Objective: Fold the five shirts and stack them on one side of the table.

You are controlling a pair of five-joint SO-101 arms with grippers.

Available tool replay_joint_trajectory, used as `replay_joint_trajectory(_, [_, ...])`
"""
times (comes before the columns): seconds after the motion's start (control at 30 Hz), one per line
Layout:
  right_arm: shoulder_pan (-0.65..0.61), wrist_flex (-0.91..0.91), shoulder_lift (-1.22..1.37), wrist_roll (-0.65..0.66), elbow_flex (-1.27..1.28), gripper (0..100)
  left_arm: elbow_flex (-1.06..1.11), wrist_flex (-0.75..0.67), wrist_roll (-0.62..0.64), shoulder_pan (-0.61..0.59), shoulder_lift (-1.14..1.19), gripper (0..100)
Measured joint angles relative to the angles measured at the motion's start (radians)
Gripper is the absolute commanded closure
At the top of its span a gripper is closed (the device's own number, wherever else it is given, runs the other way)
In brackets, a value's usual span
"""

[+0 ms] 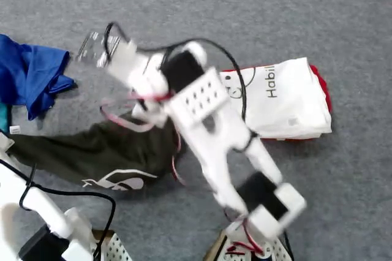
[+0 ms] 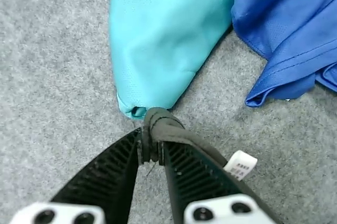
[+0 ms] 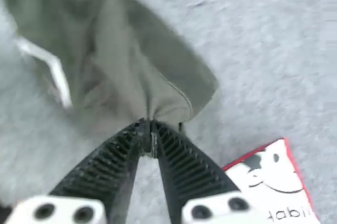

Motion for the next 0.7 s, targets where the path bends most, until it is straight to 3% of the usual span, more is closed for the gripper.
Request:
replay_joint_trajectory(0.17, [-0.018,-0.046,-0.210,0.055,0.339,99.3,0.000,0.000,0.000,0.000,0.000,98])
replay_joint_trajectory(0.43, [-0.021,-0.296,-0.370,0.166,0.984,98.4,0.000,0.000,0.000,0.000,0.000,98])
replay_joint_trajectory(0.57, [-0.021,-0.307,-0.374,0.184,1.033,87.5,0.000,0.000,0.000,0.000,0.000,98])
replay_joint_trajectory(0.7, [-0.021,-0.193,-0.379,0.184,0.936,77.8,0.000,0.000,0.000,0.000,0.000,98])
